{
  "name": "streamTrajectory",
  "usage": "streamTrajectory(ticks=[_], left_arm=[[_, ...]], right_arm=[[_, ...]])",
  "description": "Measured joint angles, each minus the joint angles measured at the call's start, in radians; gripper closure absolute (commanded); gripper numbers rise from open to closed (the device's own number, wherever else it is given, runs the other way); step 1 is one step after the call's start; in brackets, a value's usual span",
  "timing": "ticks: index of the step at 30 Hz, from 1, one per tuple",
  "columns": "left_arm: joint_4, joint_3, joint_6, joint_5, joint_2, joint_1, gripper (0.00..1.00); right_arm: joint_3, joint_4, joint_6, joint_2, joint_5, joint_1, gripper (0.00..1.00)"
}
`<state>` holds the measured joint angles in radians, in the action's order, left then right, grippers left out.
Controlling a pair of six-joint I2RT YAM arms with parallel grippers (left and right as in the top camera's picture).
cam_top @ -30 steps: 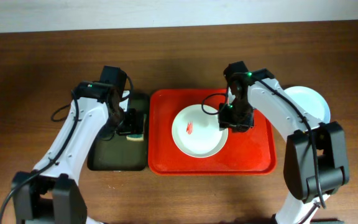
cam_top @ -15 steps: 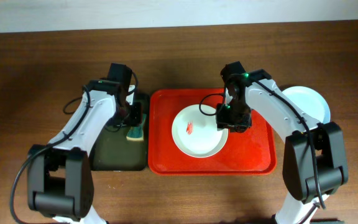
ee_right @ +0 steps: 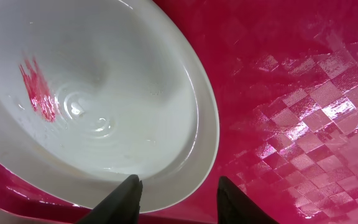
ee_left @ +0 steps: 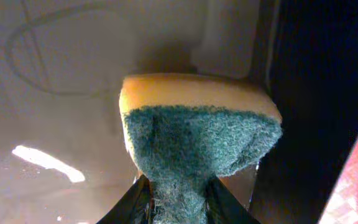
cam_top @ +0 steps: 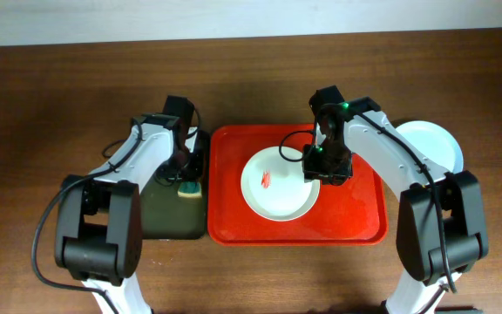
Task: Clean dirty plates on tray and stack at the side
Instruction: 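Lower the left gripper onto the green-yellow sponge and grasp it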
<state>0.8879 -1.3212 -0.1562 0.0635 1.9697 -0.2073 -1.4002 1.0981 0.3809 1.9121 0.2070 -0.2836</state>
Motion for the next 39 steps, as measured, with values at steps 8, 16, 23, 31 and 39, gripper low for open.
streamTrajectory(ticks=[8,16,23,31,39], left_arm=[[-0.006,0.0,0.007,0.007,0.002,0.0,1.0],[0.038,0.005,-0.014,0.0,-0.028,0.02,1.0],[0.167,0.014,-0.021,0.003,-0.176,0.039,1.0],[0.164,0.026,-0.02,-0.016,-0.176,0.039,1.0],[0.156,0.026,-0.021,-0.019,-0.176,0.039,1.0]], right_arm=[[0.0,0.002,0.0,0.0,0.0,0.0,0.47],[0.049,0.012,0.0,0.0,-0.004,-0.025,0.48],[0.14,-0.172,0.0,0.0,-0.027,-0.026,0.72],[0.142,-0.176,0.001,0.0,-0.033,-0.026,0.65],[0.142,-0.225,-0.003,0.0,-0.049,-0.026,0.79]])
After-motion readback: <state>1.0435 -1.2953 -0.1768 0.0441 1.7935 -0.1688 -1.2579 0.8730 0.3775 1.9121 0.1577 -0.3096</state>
